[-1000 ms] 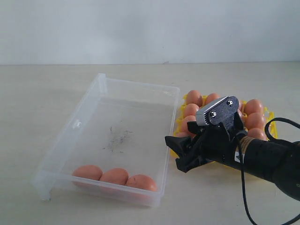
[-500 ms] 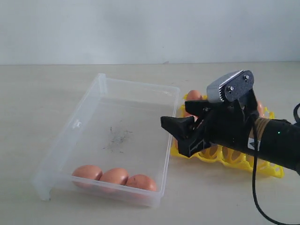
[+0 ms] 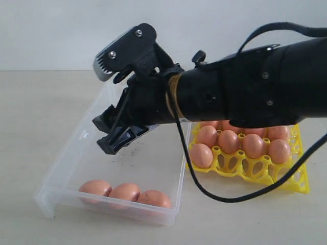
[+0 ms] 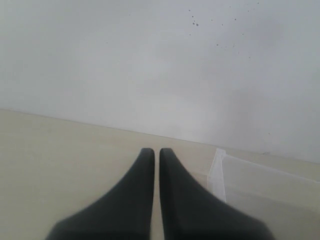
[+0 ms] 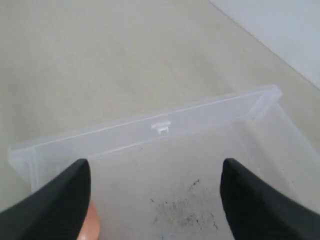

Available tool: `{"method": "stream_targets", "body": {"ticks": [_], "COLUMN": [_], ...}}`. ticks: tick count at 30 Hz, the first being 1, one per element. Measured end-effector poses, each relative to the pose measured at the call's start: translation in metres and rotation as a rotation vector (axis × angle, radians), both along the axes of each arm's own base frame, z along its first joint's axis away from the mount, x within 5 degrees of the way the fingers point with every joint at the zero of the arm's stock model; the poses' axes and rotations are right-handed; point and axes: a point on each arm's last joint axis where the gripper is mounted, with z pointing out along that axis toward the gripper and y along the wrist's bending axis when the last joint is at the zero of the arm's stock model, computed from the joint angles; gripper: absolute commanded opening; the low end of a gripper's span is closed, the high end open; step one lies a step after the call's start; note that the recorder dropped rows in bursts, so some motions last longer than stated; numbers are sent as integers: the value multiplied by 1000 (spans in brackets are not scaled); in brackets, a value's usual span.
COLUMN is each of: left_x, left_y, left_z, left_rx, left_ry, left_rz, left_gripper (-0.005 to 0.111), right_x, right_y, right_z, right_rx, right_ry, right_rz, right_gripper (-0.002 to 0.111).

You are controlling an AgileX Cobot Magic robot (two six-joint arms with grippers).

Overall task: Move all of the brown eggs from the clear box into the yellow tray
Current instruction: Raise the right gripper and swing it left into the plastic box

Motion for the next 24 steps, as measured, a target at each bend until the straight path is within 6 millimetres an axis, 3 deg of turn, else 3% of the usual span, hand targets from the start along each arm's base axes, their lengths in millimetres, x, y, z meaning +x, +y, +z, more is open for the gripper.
{"method": "stream_targets", "body": {"ticks": [7, 18, 24], "left_x": [0, 0, 0], "left_y": [0, 0, 0], "left_z": [0, 0, 0], "left_rx": [0, 0, 0], "left_ry": [0, 0, 0], "left_rz": [0, 0, 0], "left_gripper": [4, 4, 4], "right_x": [6, 12, 12], "right_y": [24, 37, 39], "right_z": [-33, -85, -101], "right_rx": [-167, -291, -347], "right_ry": [-64, -39, -63], "right_rz": [46, 139, 206], "right_gripper": [66, 66, 66]}}
